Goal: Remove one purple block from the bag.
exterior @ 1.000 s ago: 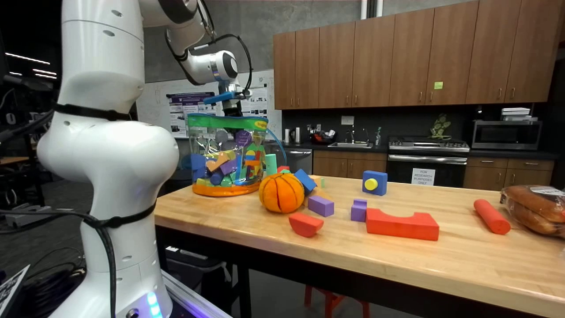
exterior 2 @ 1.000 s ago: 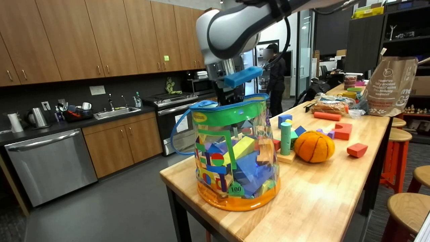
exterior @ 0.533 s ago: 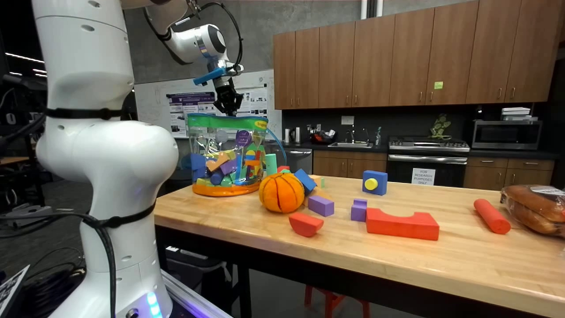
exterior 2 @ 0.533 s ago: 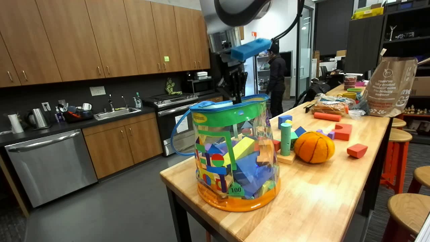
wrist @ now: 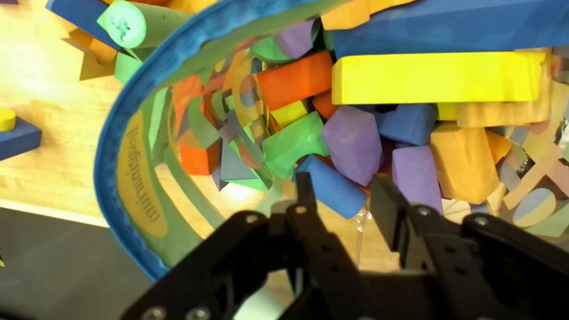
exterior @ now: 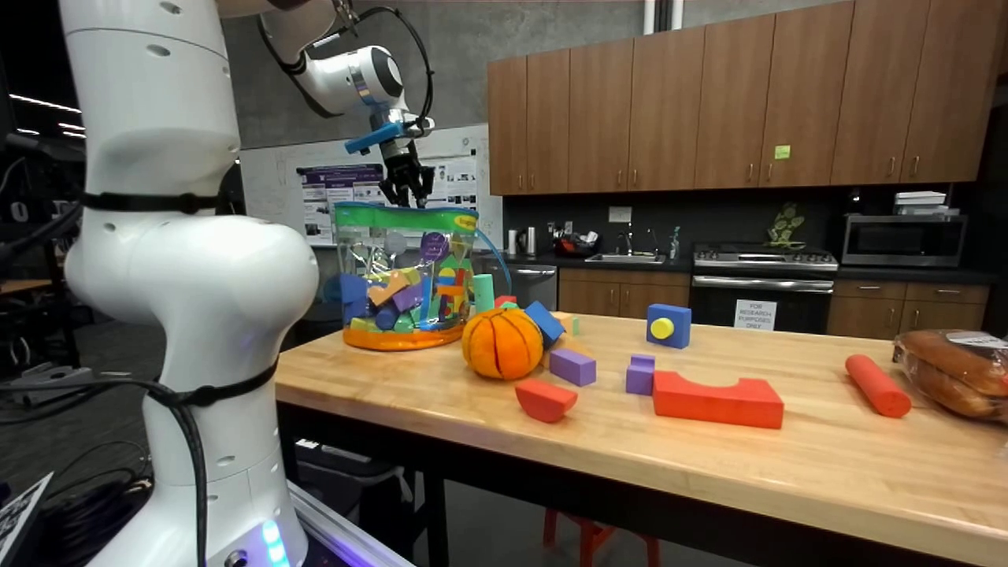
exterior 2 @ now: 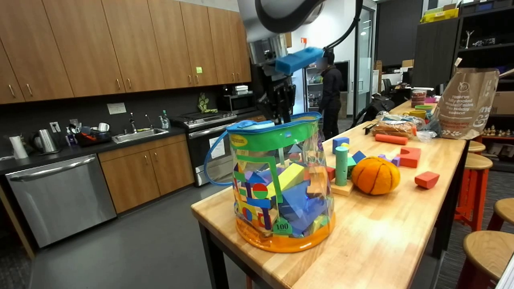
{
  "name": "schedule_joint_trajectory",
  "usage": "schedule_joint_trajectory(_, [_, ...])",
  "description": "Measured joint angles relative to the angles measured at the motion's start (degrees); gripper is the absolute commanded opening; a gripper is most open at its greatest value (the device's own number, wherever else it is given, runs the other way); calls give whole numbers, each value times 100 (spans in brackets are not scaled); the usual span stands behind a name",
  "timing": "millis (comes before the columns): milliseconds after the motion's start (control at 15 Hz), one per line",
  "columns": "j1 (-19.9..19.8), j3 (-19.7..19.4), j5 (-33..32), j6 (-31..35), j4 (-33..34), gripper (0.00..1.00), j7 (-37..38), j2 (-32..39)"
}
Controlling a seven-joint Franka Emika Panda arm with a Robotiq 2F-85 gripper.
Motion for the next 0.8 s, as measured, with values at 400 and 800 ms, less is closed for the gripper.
schedule_joint_trajectory(400, [0,9,139,167,12,100,-58,419])
schedule_joint_trajectory(800, [8,26,603,402,205,100,-606,1309])
